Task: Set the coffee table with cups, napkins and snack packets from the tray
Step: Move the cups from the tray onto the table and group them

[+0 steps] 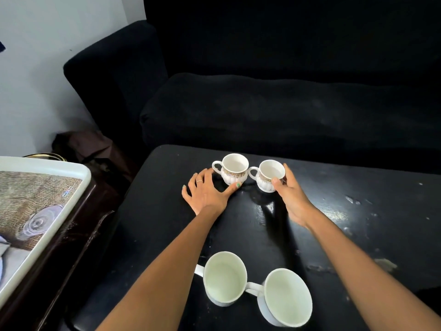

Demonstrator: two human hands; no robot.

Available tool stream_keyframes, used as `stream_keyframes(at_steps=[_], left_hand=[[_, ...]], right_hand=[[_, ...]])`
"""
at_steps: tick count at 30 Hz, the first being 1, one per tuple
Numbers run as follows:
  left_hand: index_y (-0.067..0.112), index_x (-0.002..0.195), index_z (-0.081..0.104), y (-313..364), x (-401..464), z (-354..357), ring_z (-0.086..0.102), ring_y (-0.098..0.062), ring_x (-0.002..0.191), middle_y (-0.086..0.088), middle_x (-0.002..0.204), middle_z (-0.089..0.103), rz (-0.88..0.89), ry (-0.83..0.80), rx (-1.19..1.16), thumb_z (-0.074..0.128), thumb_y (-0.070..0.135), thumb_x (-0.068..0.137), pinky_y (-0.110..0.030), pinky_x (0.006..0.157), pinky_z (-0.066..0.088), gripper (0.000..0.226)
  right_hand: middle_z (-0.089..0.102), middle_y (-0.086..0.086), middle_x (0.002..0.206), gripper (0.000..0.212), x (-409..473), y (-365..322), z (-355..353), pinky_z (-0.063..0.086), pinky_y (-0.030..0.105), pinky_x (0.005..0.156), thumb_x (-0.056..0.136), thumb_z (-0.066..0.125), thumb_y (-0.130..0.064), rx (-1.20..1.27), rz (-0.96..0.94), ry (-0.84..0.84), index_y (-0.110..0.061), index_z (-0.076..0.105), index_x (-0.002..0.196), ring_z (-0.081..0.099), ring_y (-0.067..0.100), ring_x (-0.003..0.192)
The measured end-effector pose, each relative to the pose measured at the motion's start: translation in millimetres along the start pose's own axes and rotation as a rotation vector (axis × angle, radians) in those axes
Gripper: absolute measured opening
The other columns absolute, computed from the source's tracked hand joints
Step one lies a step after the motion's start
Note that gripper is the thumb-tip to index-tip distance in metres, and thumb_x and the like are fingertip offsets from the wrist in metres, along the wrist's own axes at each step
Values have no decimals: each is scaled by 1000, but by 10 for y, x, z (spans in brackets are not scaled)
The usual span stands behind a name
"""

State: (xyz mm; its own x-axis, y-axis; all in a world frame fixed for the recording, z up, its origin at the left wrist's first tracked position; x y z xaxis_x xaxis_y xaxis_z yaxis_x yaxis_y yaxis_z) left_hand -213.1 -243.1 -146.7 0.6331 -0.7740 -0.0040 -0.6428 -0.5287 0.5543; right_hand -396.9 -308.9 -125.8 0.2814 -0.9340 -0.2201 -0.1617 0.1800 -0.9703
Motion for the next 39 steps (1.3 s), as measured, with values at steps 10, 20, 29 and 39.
stream_keyframes(at_steps=[10, 20, 29, 39], left_hand=[[27, 146, 24, -32, 22, -128, 6, -16, 148, 2, 157, 22, 2, -159, -113, 55, 73, 73, -43, 118, -3, 92], [22, 121, 61, -464, -402, -525, 44, -16, 131, 6, 127, 60, -58, -205, -612, 45, 33, 99, -40, 118, 22, 29], [22, 120, 63, -769, -1310, -805, 49, -12, 126, 7, 127, 61, -87, -121, -510, 35, 25, 102, -33, 119, 9, 33], [29, 143, 37, -704, -2309, -803, 8, -9, 147, 13, 154, 30, -130, -159, -331, 36, 40, 100, -36, 119, 0, 44]], right_hand=[[23, -1, 156, 67, -58, -62, 17, 14, 38, 120, 97, 48, -14, 84, 63, -1, -22, 8, 151, 23, 14, 142], [28, 3, 154, 60, -673, 134, -194, 23, 32, 115, 92, 57, -20, 134, 138, 26, -13, 29, 144, 29, 14, 140], [60, -4, 120, 16, -1651, -1, -157, 32, 23, 92, 96, 48, -32, -196, 93, -48, -25, 59, 106, 52, 9, 110], [47, -15, 132, 33, -2493, -165, 322, 23, 25, 102, 91, 50, -30, -938, -530, 80, -29, 52, 124, 40, 7, 127]])
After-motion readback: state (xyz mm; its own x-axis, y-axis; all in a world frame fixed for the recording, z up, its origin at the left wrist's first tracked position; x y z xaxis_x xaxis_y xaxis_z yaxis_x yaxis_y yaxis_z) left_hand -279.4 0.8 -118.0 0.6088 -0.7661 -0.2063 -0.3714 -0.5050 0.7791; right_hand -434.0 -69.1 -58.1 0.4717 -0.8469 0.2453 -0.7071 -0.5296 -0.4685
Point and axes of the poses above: each hand's wrist, its own x-axis towards the middle knuckle, its own z-axis out of the palm, y = z × x, the point moved 1 cm from there along x, towards the middle knuckle
